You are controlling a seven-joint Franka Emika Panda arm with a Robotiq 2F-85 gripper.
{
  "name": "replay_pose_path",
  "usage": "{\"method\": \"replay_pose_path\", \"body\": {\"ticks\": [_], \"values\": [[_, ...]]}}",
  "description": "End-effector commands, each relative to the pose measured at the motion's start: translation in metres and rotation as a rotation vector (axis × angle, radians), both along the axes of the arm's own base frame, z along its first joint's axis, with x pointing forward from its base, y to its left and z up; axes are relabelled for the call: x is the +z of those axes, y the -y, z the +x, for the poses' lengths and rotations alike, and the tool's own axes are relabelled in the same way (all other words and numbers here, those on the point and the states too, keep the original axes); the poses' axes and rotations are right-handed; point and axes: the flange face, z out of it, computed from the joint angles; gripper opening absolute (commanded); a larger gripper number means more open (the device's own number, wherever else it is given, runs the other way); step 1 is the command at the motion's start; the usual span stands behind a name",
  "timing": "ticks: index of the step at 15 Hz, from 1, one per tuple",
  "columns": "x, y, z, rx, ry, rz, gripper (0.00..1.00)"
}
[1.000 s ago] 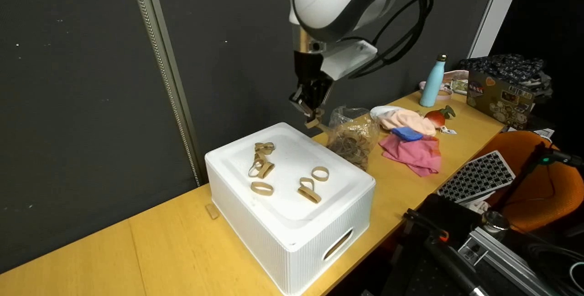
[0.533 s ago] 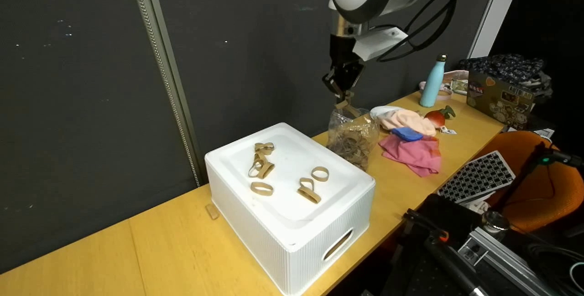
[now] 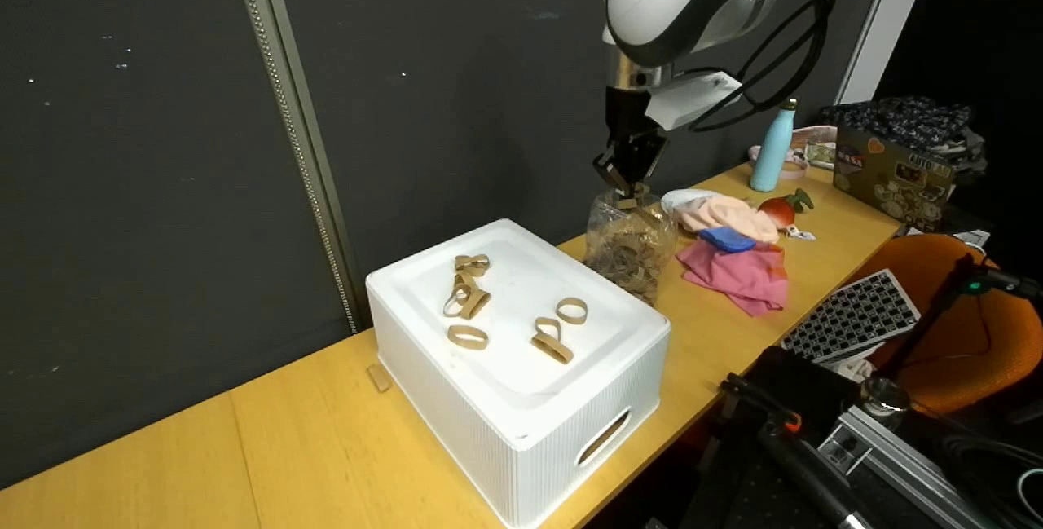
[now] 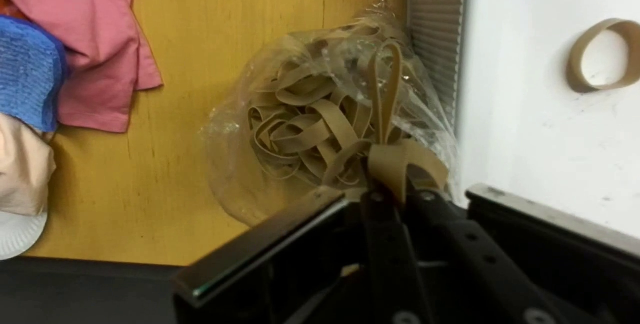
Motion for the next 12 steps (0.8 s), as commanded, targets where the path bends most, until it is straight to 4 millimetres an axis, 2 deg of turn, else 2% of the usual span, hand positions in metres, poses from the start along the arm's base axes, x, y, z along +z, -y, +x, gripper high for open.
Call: {"method": "replay_pose_path", "body": {"ticks": [1, 7, 10, 12], "values": [[-0.002, 0.018, -0.005, -0.029, 0.001, 0.016, 0.01], [0.008, 0.030, 0.001, -0.050, 0.022, 0.008, 0.01], [0.019, 0.035, 0.005, -0.057, 0.035, 0.000, 0.01], [0.016, 0.036, 0.010, -0.058, 0.039, -0.001, 0.01]]}}
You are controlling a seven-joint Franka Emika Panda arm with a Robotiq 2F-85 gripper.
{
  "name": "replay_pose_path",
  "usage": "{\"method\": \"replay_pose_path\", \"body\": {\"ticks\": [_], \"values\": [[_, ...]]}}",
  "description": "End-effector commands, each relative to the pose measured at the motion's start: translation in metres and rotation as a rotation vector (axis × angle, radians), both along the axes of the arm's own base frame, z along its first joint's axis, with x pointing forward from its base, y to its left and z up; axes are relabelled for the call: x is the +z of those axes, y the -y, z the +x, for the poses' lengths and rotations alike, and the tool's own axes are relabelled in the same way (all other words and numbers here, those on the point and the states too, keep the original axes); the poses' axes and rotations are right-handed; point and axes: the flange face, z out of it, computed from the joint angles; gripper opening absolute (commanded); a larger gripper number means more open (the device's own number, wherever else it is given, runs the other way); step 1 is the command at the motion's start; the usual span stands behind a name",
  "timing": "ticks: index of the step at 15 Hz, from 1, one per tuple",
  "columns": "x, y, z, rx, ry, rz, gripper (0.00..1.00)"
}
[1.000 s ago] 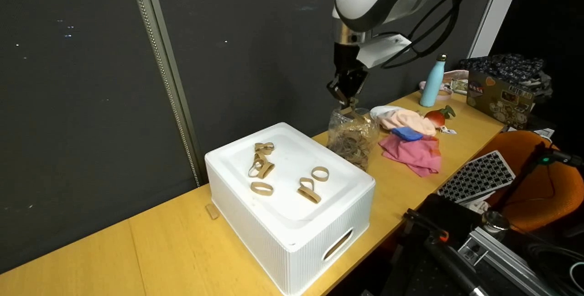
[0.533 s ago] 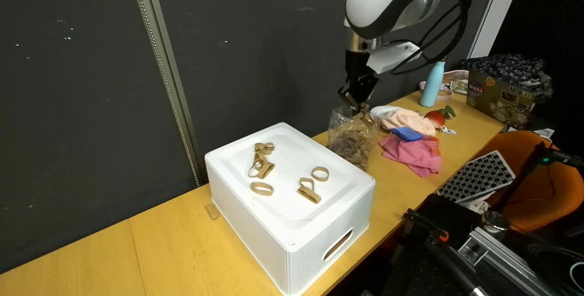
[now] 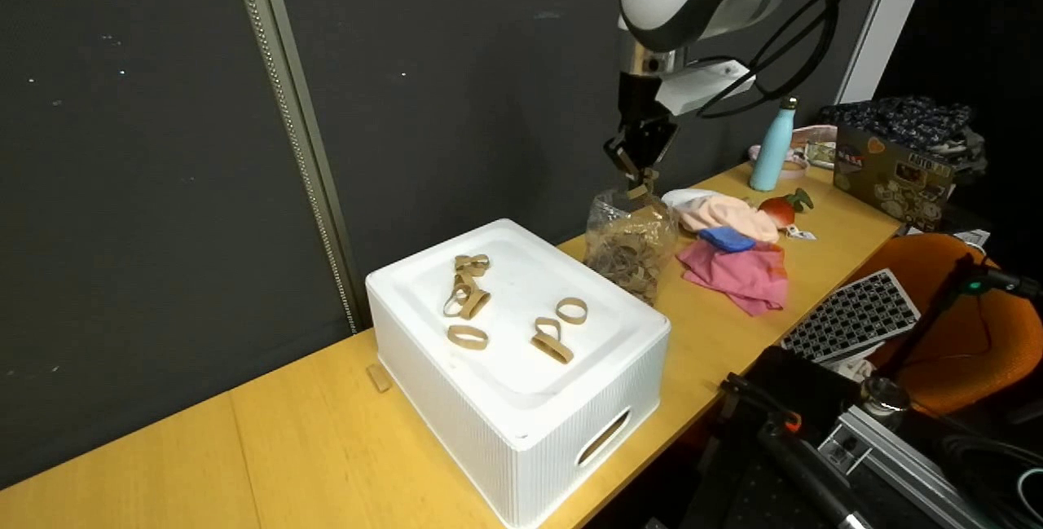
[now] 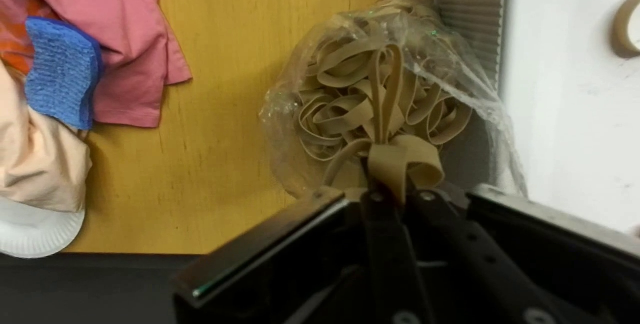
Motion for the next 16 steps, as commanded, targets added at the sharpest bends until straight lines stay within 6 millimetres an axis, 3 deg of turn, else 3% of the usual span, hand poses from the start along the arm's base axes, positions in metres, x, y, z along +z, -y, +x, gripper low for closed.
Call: {"method": "replay_pose_path", "body": {"ticks": [1, 7, 8, 9, 13, 16], "values": [[0.000, 0.008, 0.009, -0.009, 0.011, 0.005, 0.01], [-0.044, 0.015, 0.011, -0.024, -0.037, 0.026, 0.01], [-0.046, 0.015, 0.011, -0.025, -0.037, 0.028, 0.11], [-0.046, 0.014, 0.010, -0.024, -0.036, 0.029, 0.30], [-0.036, 0.006, 0.005, -0.018, -0.024, 0.029, 0.59], [-0.018, 0.001, 0.001, -0.013, -0.002, 0.028, 0.80]]}}
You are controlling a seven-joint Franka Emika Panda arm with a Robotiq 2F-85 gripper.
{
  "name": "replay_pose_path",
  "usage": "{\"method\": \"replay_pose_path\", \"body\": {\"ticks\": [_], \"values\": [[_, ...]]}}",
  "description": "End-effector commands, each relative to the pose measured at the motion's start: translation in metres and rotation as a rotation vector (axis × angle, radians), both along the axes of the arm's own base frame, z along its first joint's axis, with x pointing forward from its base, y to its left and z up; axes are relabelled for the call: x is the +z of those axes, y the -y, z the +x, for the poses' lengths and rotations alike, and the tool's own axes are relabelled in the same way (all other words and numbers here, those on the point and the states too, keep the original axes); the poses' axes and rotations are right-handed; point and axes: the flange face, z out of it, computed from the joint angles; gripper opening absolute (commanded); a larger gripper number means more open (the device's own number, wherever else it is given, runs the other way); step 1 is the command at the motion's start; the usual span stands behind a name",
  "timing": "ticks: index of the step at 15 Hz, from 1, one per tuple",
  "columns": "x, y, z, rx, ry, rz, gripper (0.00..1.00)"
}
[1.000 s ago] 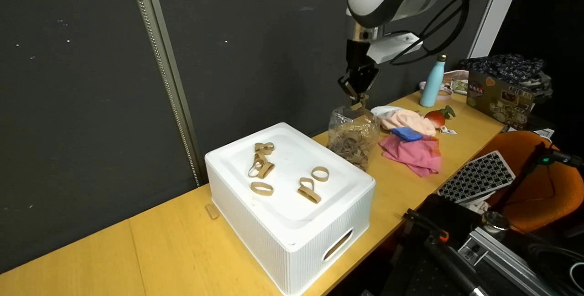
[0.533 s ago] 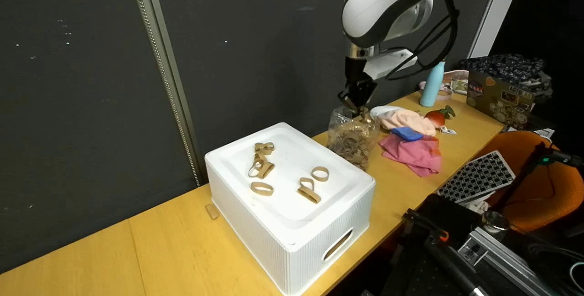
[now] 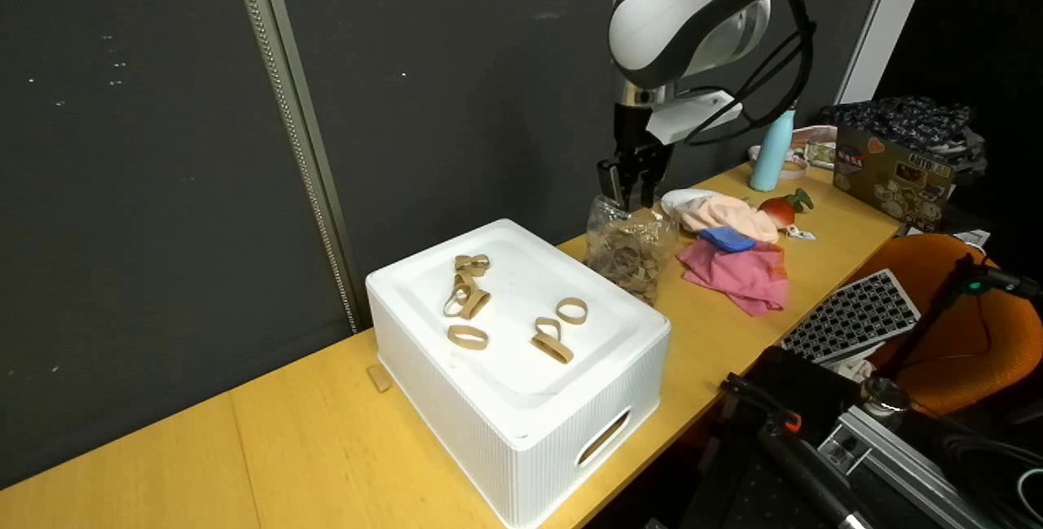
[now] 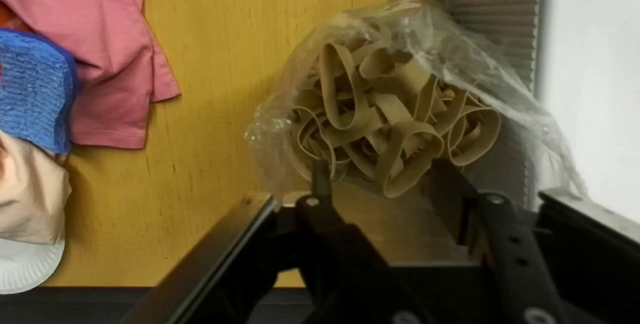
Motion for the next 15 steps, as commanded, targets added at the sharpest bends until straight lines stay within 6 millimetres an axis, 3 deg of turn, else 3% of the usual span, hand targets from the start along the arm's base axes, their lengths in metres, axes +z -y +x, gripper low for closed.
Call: {"method": "replay_pose_path", "body": {"ticks": [1, 3, 5, 9, 12, 15], "values": [[0.032, -0.009, -0.008, 0.009, 0.045, 0.009, 0.87], [0.051, -0.020, -0.009, 0.026, 0.073, 0.013, 0.99], [0.069, -0.042, -0.007, 0.061, 0.098, 0.013, 1.00], [0.092, -0.119, 0.006, 0.180, 0.131, 0.021, 1.00], [0.079, -0.173, 0.025, 0.260, 0.126, 0.032, 1.00], [0.057, -0.195, 0.048, 0.352, 0.107, 0.054, 1.00]]}}
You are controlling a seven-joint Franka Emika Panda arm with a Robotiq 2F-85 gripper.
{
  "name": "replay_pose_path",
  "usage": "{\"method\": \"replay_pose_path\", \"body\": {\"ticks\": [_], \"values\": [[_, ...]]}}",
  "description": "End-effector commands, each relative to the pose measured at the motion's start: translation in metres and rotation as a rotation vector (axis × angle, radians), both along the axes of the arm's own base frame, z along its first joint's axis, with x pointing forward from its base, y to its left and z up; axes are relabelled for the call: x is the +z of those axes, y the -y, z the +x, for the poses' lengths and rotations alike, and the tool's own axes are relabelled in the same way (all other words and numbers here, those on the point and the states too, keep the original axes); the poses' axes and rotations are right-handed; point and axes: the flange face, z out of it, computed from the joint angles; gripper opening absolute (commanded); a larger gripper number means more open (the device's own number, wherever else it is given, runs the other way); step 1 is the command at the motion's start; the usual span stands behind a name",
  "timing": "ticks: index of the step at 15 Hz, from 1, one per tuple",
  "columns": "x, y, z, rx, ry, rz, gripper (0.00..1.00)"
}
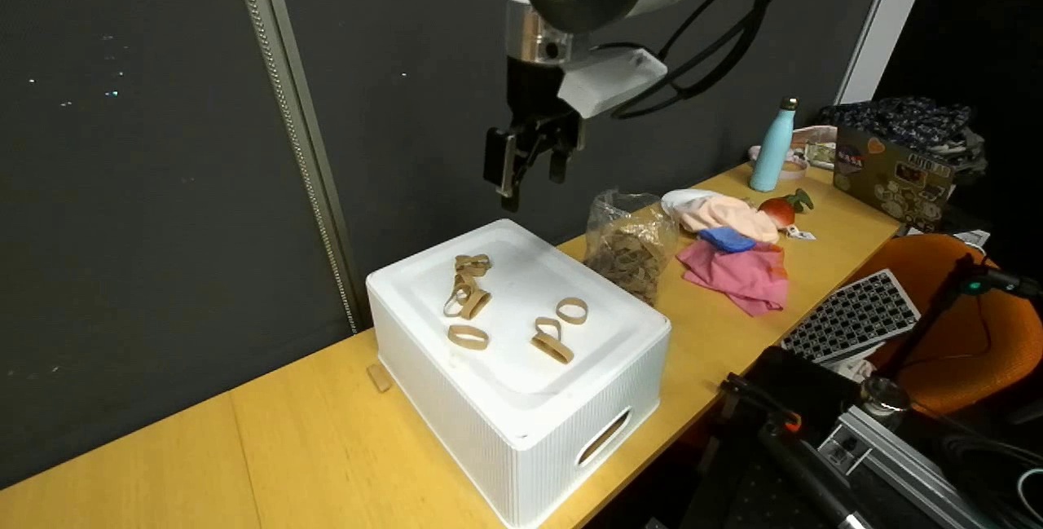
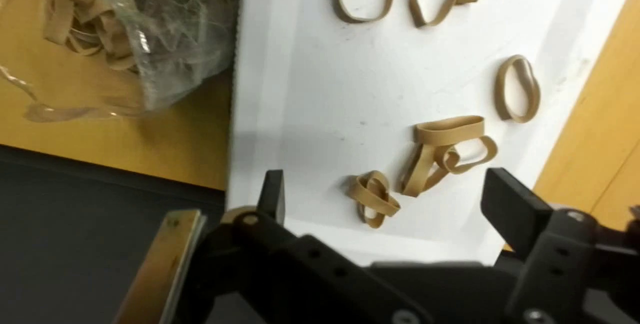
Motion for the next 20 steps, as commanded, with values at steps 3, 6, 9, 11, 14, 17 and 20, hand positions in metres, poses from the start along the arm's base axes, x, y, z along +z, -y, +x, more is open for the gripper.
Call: {"method": "replay_pose_path", "body": {"ticks": [3, 6, 9, 11, 14, 17, 20], "values": [[-0.045, -0.013, 0.056, 0.124, -0.054, 0.043, 1.00], [-0.078, -0.025, 0.080, 0.175, -0.090, 0.036, 1.00], [-0.095, -0.053, 0.090, 0.213, -0.125, 0.041, 1.00], [-0.101, -0.069, 0.092, 0.221, -0.144, 0.035, 1.00], [-0.106, -0.080, 0.090, 0.229, -0.168, 0.038, 1.00], [-0.113, -0.079, 0.084, 0.215, -0.200, 0.037, 1.00], [-0.119, -0.073, 0.077, 0.185, -0.230, 0.023, 1.00]]}}
